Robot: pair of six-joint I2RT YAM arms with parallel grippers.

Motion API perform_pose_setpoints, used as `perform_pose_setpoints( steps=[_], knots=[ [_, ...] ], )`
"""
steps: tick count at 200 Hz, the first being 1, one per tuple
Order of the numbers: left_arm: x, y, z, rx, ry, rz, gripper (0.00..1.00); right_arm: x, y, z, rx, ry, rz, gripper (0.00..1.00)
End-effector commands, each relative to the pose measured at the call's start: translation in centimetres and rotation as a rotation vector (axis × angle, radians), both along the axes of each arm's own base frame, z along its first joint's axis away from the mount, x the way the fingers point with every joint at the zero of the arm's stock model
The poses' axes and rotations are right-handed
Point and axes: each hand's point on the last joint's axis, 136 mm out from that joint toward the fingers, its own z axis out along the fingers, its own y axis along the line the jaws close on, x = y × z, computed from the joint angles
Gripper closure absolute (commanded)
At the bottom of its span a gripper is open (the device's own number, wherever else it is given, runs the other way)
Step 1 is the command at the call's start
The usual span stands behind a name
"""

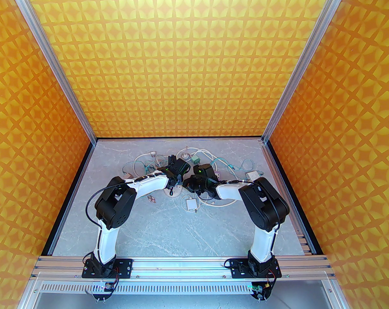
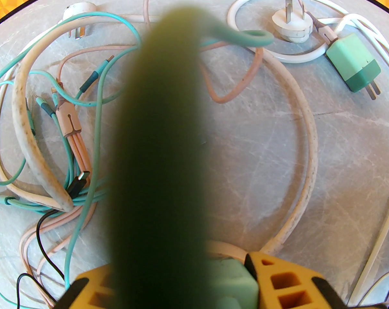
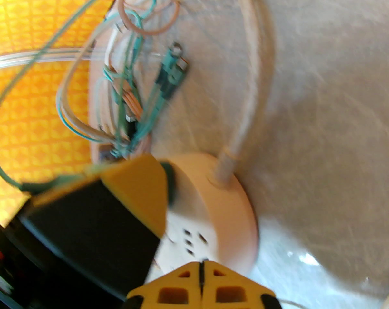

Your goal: Pull the plug off the socket

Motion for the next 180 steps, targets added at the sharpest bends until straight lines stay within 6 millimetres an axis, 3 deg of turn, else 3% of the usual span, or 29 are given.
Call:
perform_pose_setpoints(
  steps=[1,25,61,110,149,180],
  knots=[
    [-0.3,0.7,0.4,-0.008,-0.007,0.011,0.59,0.9,1.3,0.7,0.111,0.025,0.0,1.0],
    [-0.3,0.6,0.6,-0.014,-0.009,0.009,0.59,1.4,1.9,0.3,0.151,0.058,-0.003,1.0],
    [-0.3,0.3,0.6,-0.024,-0.011,0.006,0.59,0.9,1.8,-2.5,0.12,0.132,-0.005,1.0],
    [-0.1,-0.3,2.4,-0.026,-0.027,-0.022,0.6,-1.2,-1.2,-6.7,-0.212,0.192,0.035,1.0],
    [0.0,-1.2,3.3,-0.014,-0.023,-0.044,0.6,-2.0,-1.6,-9.1,-0.271,0.232,0.047,1.0],
    [-0.3,-0.9,3.4,-0.007,-0.01,-0.038,0.61,-2.2,-1.7,-9.7,-0.303,0.232,0.055,1.0]
  ],
)
